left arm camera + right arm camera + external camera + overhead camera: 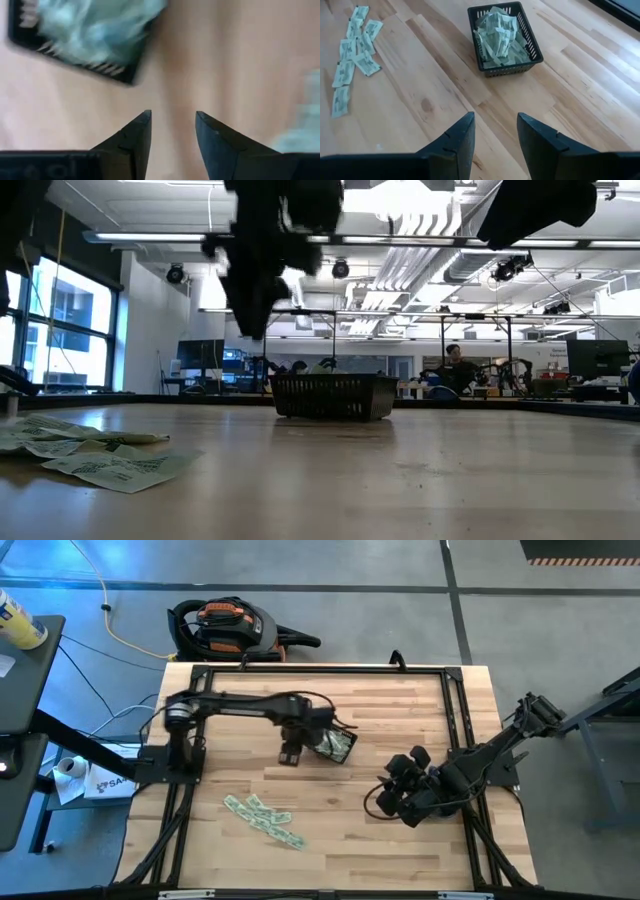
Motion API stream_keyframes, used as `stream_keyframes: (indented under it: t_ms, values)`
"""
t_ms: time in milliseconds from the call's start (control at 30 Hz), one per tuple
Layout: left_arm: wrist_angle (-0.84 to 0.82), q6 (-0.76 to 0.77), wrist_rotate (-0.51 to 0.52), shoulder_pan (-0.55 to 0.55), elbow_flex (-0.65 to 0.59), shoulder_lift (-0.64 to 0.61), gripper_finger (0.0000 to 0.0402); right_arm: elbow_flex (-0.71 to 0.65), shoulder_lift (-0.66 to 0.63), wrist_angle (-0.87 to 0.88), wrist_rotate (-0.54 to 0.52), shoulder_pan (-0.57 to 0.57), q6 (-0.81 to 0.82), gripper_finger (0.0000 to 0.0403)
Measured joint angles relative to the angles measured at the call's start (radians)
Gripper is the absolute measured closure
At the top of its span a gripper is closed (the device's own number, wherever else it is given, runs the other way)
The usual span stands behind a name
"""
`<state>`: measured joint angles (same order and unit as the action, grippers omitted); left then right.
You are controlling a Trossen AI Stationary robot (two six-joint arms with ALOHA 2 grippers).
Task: Pick and place Stevia / Truvia into bins
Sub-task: Put the stevia packet into the black bin
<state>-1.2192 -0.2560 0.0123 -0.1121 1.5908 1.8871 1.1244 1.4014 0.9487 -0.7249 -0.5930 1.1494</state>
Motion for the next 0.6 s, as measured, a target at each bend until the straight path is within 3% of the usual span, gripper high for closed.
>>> stream_keyframes:
  t_ms: [133, 300, 467, 600]
  values:
    - [-0.04, -0.002, -0.119, 0.054, -0.091, -0.139, 0.0224, 0.0, 0.0, 0.008, -0.01, 0.004, -0.041, 0.0265]
    - [-0.033, 0.018, -0.183, 0.159, -0.302, -0.351, 0.0235, 0.0, 0.0, 0.013, -0.003, 0.011, -0.107, 0.0265]
    - [-0.011, 0.263, -0.192, 0.281, -0.541, -0.465, 0.0227, 0.0, 0.0, 0.014, -0.002, 0.012, -0.168, 0.0265]
    - [0.026, 0.426, -0.21, 0.394, -0.659, -0.469, 0.0209, 0.0, 0.0, 0.018, 0.001, 0.017, -0.189, 0.0265]
